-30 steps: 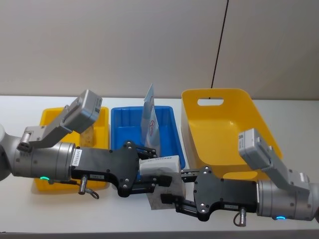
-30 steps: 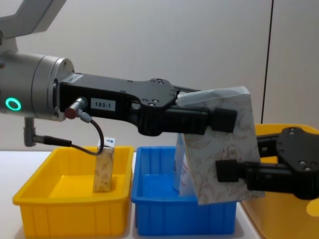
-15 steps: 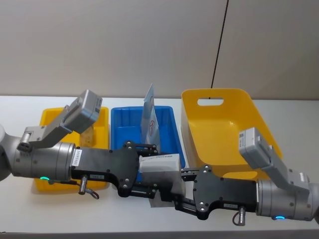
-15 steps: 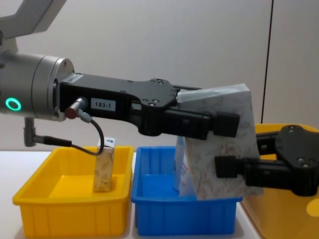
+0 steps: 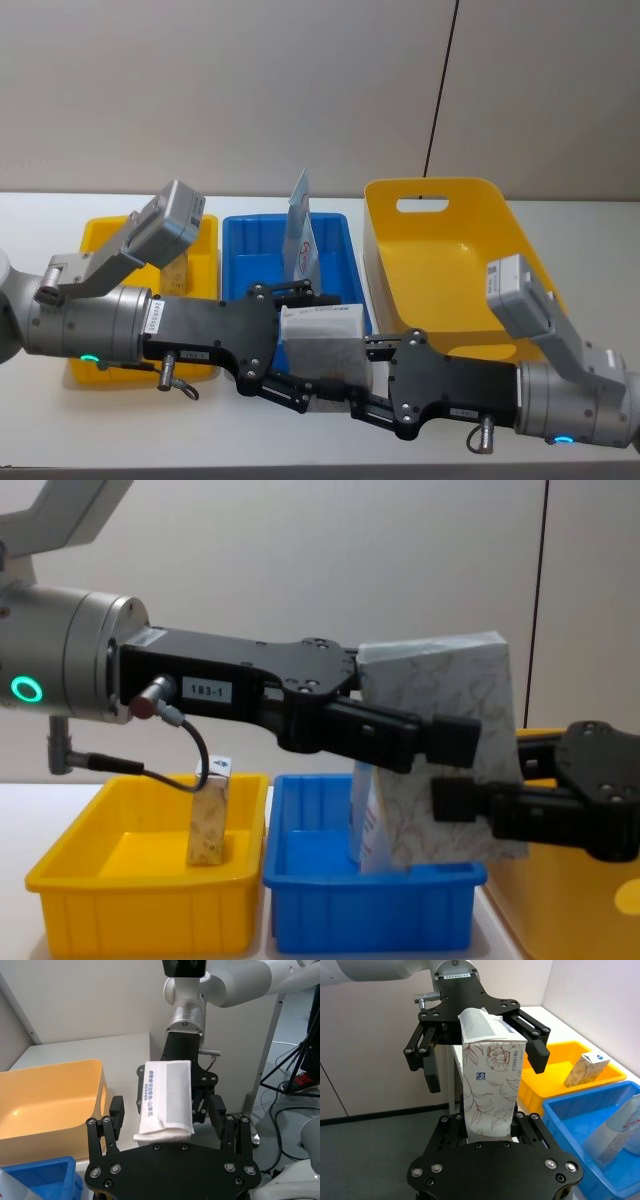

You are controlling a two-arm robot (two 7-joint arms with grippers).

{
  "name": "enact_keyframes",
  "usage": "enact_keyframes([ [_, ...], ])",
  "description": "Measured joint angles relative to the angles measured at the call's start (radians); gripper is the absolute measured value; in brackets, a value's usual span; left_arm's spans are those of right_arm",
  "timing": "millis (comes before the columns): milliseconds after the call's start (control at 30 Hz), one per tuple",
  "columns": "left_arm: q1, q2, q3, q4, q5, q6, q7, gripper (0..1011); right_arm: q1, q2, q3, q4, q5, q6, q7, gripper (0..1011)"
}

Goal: Bimanual collaborative sorting of washing and personal care products

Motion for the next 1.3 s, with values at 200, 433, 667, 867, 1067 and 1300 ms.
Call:
enact_keyframes([
  [200, 0.000, 0.000, 0.000, 0.000, 0.000, 0.000, 0.000, 1001, -0.005, 0.012, 0.005, -0.002, 0.010, -0.005, -0.002, 362],
  [433, 0.000, 0.000, 0.000, 0.000, 0.000, 0.000, 0.000, 1001, -0.009, 0.035, 0.013, 0.001, 0.021, -0.016, 0.004, 362],
  [667, 0.000, 0.000, 0.000, 0.000, 0.000, 0.000, 0.000, 1001, -0.012, 0.053, 0.027, 0.010, 0.029, -0.026, -0.003, 362],
  [867, 0.000, 0.000, 0.000, 0.000, 0.000, 0.000, 0.001, 1001, -0.015, 0.068, 0.044, 0.017, 0.033, -0.033, -0.020, 362],
  [1067, 0.000, 0.000, 0.000, 0.000, 0.000, 0.000, 0.000, 1002, -0.023, 0.090, 0.077, 0.030, 0.041, -0.038, -0.065, 362],
  [1300, 0.000, 0.000, 0.000, 0.000, 0.000, 0.000, 0.000, 1002, -0.034, 0.112, 0.111, 0.041, 0.052, -0.043, -0.098, 362],
])
